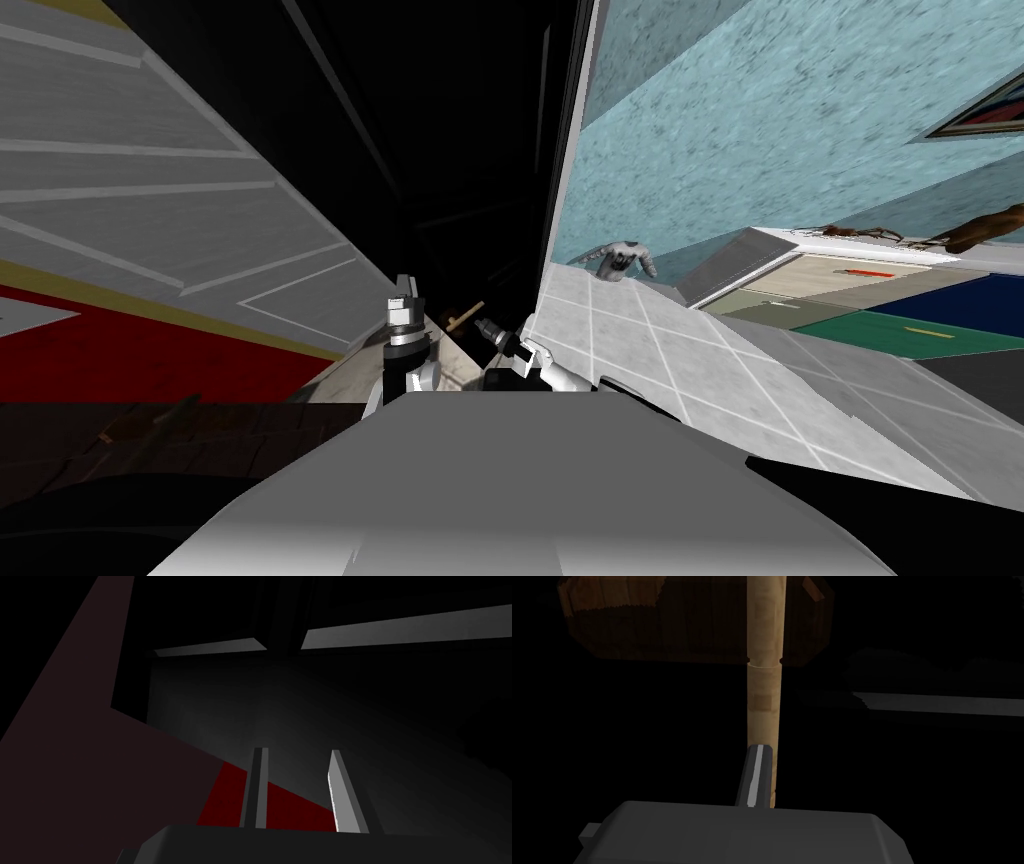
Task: Push the door open
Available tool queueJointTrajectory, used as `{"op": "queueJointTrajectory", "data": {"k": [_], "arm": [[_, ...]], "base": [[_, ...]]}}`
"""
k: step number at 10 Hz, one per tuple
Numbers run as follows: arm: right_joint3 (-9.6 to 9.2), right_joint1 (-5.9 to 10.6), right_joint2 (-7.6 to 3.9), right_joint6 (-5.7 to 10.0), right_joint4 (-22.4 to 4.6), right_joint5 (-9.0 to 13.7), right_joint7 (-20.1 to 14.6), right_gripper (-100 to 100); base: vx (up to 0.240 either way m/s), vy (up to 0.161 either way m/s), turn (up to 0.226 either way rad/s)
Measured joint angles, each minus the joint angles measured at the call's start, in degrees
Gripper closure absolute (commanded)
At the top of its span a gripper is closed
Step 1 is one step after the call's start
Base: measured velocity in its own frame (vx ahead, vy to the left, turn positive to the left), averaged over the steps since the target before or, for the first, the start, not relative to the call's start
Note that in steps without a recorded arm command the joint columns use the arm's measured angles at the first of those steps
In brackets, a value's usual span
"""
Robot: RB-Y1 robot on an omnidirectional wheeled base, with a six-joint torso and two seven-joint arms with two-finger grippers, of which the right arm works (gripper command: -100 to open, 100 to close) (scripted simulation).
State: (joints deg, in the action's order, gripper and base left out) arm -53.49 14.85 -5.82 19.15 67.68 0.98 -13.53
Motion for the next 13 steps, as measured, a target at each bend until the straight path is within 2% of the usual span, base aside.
{"op": "queueJointTrajectory", "data": {"k": [2, 3, 7, 10, 13], "arm": [[0.00, -0.01, -0.01, 0.00, 0.0, 0.0, 0.0, 100], [0.00, -0.01, -0.01, 0.00, 0.0, 0.0, 0.0, -100], [3.52, -0.46, 1.15, -0.31, -1.4, 0.1, 1.1, -100], [4.06, -0.31, 1.18, -0.19, -2.1, 0.1, 1.3, -100], [4.70, -0.10, 1.67, -0.22, -2.6, 0.0, 1.6, -100]], "base": [[-0.002, -0.003, 0.000], [-0.114, -0.003, -0.109], [-0.190, -0.020, -0.088], [0.098, 0.136, 0.032], [0.151, 0.160, 0.036]]}}
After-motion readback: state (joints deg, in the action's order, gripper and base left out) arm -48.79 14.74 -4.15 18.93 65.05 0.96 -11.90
